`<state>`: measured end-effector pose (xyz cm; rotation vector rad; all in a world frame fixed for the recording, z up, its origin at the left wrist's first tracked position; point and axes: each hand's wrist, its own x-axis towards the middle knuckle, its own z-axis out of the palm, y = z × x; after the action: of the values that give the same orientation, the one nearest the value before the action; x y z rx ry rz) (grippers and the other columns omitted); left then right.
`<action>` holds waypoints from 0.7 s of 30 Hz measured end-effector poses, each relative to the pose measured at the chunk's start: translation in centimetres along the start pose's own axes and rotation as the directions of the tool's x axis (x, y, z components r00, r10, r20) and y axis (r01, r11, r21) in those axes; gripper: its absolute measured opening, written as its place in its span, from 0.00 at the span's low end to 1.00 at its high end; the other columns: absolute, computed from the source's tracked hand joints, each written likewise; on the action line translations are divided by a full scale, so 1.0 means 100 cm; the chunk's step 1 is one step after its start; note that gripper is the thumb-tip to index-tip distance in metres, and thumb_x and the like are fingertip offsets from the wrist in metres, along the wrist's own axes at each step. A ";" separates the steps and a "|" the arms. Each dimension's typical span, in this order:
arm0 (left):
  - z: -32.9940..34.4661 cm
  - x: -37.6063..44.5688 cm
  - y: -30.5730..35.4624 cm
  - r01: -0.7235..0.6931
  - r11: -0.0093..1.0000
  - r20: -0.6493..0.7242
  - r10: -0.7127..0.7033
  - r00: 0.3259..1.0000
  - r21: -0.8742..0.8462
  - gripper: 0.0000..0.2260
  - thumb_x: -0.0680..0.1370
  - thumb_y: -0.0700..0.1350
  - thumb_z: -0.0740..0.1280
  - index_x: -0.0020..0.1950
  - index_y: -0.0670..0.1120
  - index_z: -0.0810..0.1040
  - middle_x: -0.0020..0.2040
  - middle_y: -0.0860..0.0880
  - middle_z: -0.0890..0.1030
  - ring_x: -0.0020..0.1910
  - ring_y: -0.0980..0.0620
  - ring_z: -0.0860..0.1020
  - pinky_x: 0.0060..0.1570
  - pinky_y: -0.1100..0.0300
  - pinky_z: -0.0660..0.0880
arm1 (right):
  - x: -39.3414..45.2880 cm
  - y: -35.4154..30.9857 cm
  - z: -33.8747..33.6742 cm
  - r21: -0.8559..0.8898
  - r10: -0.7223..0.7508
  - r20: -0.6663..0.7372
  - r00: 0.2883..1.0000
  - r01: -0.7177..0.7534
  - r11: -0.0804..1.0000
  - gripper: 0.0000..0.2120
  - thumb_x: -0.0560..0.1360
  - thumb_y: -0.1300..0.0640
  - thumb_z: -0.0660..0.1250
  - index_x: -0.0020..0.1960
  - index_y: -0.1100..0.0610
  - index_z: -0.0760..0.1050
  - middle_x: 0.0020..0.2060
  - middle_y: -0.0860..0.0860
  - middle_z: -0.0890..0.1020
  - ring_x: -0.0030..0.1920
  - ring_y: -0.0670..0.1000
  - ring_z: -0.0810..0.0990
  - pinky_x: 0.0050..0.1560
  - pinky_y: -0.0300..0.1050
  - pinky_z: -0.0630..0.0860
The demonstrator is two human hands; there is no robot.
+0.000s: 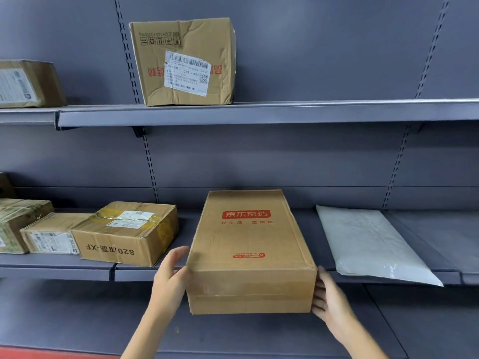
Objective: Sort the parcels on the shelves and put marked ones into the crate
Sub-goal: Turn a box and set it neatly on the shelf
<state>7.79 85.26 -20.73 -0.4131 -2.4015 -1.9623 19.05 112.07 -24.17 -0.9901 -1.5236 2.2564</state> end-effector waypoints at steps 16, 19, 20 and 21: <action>0.075 -0.013 0.064 -0.210 0.741 0.187 0.115 0.976 0.638 0.39 0.68 0.76 0.42 0.74 0.58 0.55 0.59 0.47 0.63 0.59 0.47 0.62 0.61 0.52 0.63 | -0.029 -0.014 0.041 0.277 -0.054 0.284 0.957 -0.028 0.960 0.26 0.61 0.53 0.72 0.56 0.62 0.71 0.53 0.64 0.80 0.55 0.64 0.78 0.48 0.70 0.74; 0.063 -0.016 0.073 -0.158 0.826 0.151 0.089 0.984 0.540 0.38 0.68 0.76 0.45 0.74 0.60 0.52 0.60 0.46 0.62 0.61 0.46 0.62 0.63 0.52 0.62 | -0.042 -0.022 0.052 0.277 -0.238 0.256 0.937 0.165 0.947 0.22 0.63 0.58 0.70 0.55 0.60 0.70 0.54 0.58 0.80 0.54 0.59 0.79 0.50 0.66 0.74; 0.060 -0.017 0.076 -0.147 0.866 0.150 0.084 0.985 0.477 0.37 0.68 0.75 0.48 0.74 0.61 0.52 0.58 0.50 0.61 0.60 0.49 0.62 0.63 0.54 0.62 | -0.047 -0.025 0.054 0.260 -0.283 0.258 0.924 0.215 0.941 0.22 0.62 0.59 0.70 0.55 0.59 0.70 0.53 0.56 0.81 0.53 0.57 0.80 0.50 0.63 0.75; 0.056 -0.019 0.077 -0.137 0.905 0.148 0.083 0.985 0.403 0.37 0.68 0.74 0.50 0.73 0.62 0.51 0.57 0.52 0.60 0.60 0.52 0.61 0.63 0.56 0.61 | -0.051 -0.028 0.054 0.244 -0.320 0.265 0.910 0.257 0.935 0.23 0.62 0.59 0.70 0.56 0.58 0.69 0.52 0.54 0.82 0.52 0.55 0.81 0.50 0.61 0.76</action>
<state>12.15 91.67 -14.89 -0.6532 -2.7057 -1.3654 18.84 106.51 -18.46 -0.3438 -1.3972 2.3574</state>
